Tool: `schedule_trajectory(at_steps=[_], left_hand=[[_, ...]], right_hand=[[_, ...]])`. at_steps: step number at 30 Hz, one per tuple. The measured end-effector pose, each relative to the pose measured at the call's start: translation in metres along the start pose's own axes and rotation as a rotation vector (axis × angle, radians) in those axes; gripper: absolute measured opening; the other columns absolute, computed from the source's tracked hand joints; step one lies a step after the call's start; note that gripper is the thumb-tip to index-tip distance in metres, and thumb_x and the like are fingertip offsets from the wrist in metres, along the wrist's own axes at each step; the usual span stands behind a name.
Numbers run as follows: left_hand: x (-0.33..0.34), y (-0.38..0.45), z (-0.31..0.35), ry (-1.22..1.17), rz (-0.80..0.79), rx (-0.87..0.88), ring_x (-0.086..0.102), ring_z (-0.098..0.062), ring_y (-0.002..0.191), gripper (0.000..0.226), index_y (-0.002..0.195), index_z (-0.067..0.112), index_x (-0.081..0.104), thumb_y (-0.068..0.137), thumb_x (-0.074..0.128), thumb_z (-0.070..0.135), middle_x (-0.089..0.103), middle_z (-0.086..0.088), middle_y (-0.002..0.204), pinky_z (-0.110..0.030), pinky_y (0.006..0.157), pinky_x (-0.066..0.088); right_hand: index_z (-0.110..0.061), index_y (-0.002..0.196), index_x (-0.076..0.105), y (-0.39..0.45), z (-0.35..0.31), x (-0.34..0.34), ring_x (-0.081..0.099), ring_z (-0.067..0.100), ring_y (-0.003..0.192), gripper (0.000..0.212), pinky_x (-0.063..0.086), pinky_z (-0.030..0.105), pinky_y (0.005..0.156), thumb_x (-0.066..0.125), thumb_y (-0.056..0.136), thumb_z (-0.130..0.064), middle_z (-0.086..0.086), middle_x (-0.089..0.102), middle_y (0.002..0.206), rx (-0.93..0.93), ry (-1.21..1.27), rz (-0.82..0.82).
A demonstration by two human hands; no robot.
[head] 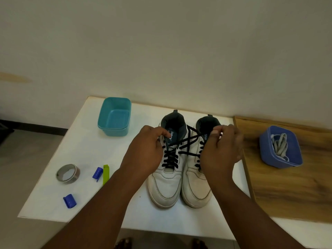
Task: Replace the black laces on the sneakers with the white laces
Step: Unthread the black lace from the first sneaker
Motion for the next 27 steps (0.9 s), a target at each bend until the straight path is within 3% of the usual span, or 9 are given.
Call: schedule_trajectory(at_steps=[3,6,8,10,14,16,19,23,27], left_hand=[[0.001,0.001,0.001,0.015,0.005,0.001,0.056,-0.009,0.096,0.043,0.120,0.034,0.064,0.097,0.045,0.003,0.052,0.000,0.123,-0.011,0.078,0.037],[0.000,0.001,0.001,0.026,0.006,-0.003,0.058,-0.014,0.104,0.041,0.122,0.031,0.064,0.097,0.047,0.003,0.054,-0.002,0.124,-0.016,0.086,0.039],[0.000,0.001,0.000,0.013,0.004,-0.002,0.059,-0.014,0.104,0.044,0.120,0.031,0.064,0.096,0.046,0.000,0.055,-0.002,0.124,-0.016,0.087,0.040],[0.000,0.001,-0.001,0.009,0.003,-0.004,0.058,-0.012,0.101,0.045,0.119,0.033,0.064,0.096,0.045,0.000,0.055,-0.001,0.123,-0.011,0.082,0.039],[0.000,0.002,-0.002,-0.002,0.014,-0.010,0.055,-0.009,0.092,0.045,0.118,0.034,0.065,0.097,0.044,0.001,0.054,0.001,0.121,-0.004,0.070,0.034],[0.000,0.002,-0.002,0.002,0.020,-0.013,0.056,-0.010,0.095,0.044,0.120,0.033,0.065,0.097,0.044,0.001,0.054,0.000,0.122,-0.004,0.071,0.033],[0.000,0.002,-0.001,0.004,0.023,-0.023,0.056,-0.012,0.102,0.042,0.120,0.031,0.065,0.098,0.045,0.001,0.055,-0.002,0.123,-0.010,0.077,0.035],[0.000,0.002,-0.002,-0.006,0.015,-0.016,0.056,-0.011,0.100,0.044,0.116,0.033,0.065,0.097,0.044,0.000,0.055,0.000,0.122,-0.007,0.076,0.034],[0.000,0.003,-0.001,-0.016,0.025,-0.026,0.057,-0.009,0.093,0.041,0.113,0.033,0.066,0.097,0.046,0.001,0.056,0.000,0.119,-0.005,0.071,0.035]], right_hand=[[-0.031,0.128,0.059,-0.012,-0.022,0.017,0.026,0.031,0.149,0.030,0.021,0.059,0.120,0.058,0.099,-0.025,0.008,0.035,0.157,-0.336,-0.119,-0.217],[-0.035,0.115,0.070,-0.032,-0.028,0.039,0.013,0.034,0.155,0.021,0.008,0.058,0.123,0.065,0.095,-0.031,0.005,0.038,0.159,-0.518,-0.232,-0.402],[-0.033,0.101,0.072,-0.034,-0.025,0.040,0.015,0.033,0.154,0.009,0.006,0.056,0.123,0.065,0.096,-0.031,0.003,0.045,0.155,-0.488,-0.215,-0.399],[-0.031,0.097,0.069,-0.026,-0.026,0.030,0.024,0.029,0.151,0.011,0.007,0.052,0.123,0.058,0.100,-0.028,0.000,0.050,0.149,-0.427,-0.123,-0.318],[-0.025,0.100,0.063,-0.003,-0.024,0.010,0.047,0.023,0.133,0.016,0.028,0.056,0.115,0.048,0.102,-0.020,0.000,0.058,0.130,-0.353,-0.022,-0.186],[-0.028,0.109,0.067,-0.007,-0.025,0.017,0.039,0.026,0.142,0.017,0.026,0.058,0.118,0.052,0.101,-0.027,0.001,0.055,0.139,-0.386,-0.047,-0.298],[-0.035,0.116,0.071,-0.027,-0.026,0.034,0.022,0.029,0.152,0.022,0.009,0.053,0.123,0.060,0.096,-0.037,-0.001,0.049,0.150,-0.474,-0.138,-0.442],[-0.033,0.096,0.071,-0.028,-0.027,0.033,0.026,0.029,0.151,0.007,0.008,0.052,0.123,0.065,0.096,-0.029,0.000,0.054,0.145,-0.454,-0.166,-0.378],[-0.026,0.099,0.066,-0.021,-0.025,0.022,0.040,0.027,0.142,0.012,0.018,0.051,0.121,0.056,0.098,-0.019,0.002,0.057,0.135,-0.403,-0.188,-0.252]])
Point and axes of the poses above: each hand's wrist, its own y-axis towards the middle knuckle, its own x-axis out of the palm, z = x × y, the point moved 6 cm from there along y, towards the middle knuckle
